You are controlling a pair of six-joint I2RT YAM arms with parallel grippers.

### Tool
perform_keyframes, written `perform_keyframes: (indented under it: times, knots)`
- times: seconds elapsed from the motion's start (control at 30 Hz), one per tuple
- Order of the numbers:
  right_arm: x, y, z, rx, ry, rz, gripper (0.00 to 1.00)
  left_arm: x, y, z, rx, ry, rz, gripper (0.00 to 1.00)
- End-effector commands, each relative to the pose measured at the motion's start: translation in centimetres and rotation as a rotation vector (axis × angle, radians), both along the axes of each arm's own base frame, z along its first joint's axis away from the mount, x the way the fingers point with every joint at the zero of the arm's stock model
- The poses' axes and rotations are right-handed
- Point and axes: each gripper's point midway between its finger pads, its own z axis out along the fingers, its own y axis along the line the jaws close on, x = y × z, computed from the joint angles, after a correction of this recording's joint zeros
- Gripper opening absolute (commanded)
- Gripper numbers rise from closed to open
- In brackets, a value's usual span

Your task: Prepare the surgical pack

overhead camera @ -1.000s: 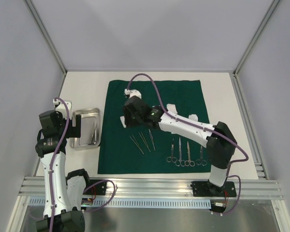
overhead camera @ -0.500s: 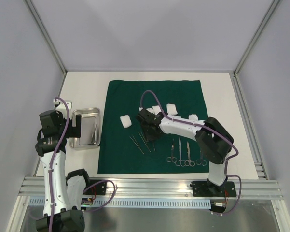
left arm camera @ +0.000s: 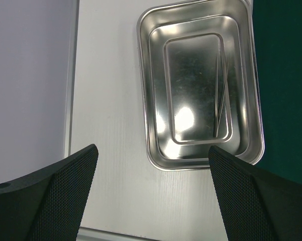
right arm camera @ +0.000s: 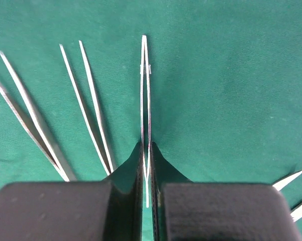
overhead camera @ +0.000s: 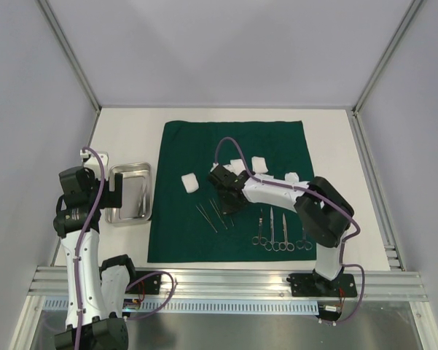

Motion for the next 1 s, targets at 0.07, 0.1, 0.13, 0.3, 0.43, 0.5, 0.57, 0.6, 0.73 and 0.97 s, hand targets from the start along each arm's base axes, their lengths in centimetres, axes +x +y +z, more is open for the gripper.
perform_keyframes:
  times: [0.07, 0.1, 0.13, 0.3, 0.43, 0.5, 0.57, 0.6, 0.73, 0.97]
  knots:
    - [2.7, 5.5, 8.8, 0.249, -0.2, -0.022, 0.0, 0.0, 0.1, 0.7, -0.002, -0.026, 0.011, 1.0]
    - [3.1, 6.6, 10.2, 0.281, -0.238, -0.02, 0.0, 0.0, 0.2, 0.7, 0.0, -0.027, 0.015, 1.0]
    - [3.5, 7.8, 11.4, 0.318, -0.265, -0.02, 0.0, 0.0, 0.2, 0.8, 0.0, -0.03, 0.016, 1.0]
    - [5.4, 17.5, 16.5, 0.583, -0.308, -0.03, 0.0, -0.1, 0.3, 1.1, 0.009, -0.046, 0.025, 1.0]
    - [6.8, 23.4, 17.1, 0.725, -0.271, -0.098, 0.0, -0.2, 0.5, 1.2, 0.015, -0.05, 0.039, 1.0]
    - [7.8, 25.9, 16.6, 0.771, -0.265, -0.135, 0.0, -0.2, 0.6, 1.3, 0.021, -0.053, 0.044, 1.0]
    - [8.0, 27.2, 14.0, 0.735, -0.257, -0.173, 0.01, -0.2, 0.6, 1.4, 0.02, -0.055, 0.044, 1.0]
    - [8.0, 27.7, 13.4, 0.717, -0.264, -0.18, 0.01, -0.2, 0.6, 1.4, 0.02, -0.055, 0.044, 1.0]
    - [7.2, 29.7, 12.3, 0.691, -0.296, -0.183, 0.0, -0.2, 0.5, 1.3, 0.016, -0.055, 0.041, 1.0]
    - [6.8, 30.0, 8.8, 0.588, -0.395, -0.222, 0.0, -0.2, 0.5, 1.3, 0.014, -0.054, 0.038, 1.0]
